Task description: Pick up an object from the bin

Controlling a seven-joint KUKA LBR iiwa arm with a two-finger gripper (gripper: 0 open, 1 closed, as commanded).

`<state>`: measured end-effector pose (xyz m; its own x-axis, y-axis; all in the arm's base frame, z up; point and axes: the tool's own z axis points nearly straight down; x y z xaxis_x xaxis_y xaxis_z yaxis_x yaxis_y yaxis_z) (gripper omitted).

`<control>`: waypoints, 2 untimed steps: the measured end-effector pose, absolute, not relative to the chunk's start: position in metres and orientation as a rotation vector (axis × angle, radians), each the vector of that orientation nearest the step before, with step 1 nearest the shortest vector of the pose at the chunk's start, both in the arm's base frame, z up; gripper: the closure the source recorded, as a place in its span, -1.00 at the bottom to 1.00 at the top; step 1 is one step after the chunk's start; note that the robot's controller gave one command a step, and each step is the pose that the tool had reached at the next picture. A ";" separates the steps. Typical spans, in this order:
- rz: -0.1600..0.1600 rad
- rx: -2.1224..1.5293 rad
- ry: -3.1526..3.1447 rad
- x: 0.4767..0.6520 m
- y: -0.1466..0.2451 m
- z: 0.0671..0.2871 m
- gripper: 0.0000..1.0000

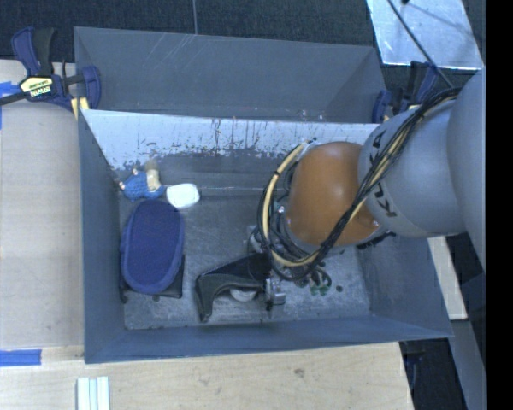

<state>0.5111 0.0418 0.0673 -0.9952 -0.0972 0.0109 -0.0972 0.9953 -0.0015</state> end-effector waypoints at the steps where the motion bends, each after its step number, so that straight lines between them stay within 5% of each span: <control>1: 0.000 0.159 -3.138 0.515 0.045 0.073 1.00; 2: 0.002 0.352 -3.129 0.524 0.045 0.220 1.00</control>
Offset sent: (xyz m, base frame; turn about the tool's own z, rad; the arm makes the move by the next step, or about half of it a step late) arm 0.0000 0.0000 0.0000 0.0000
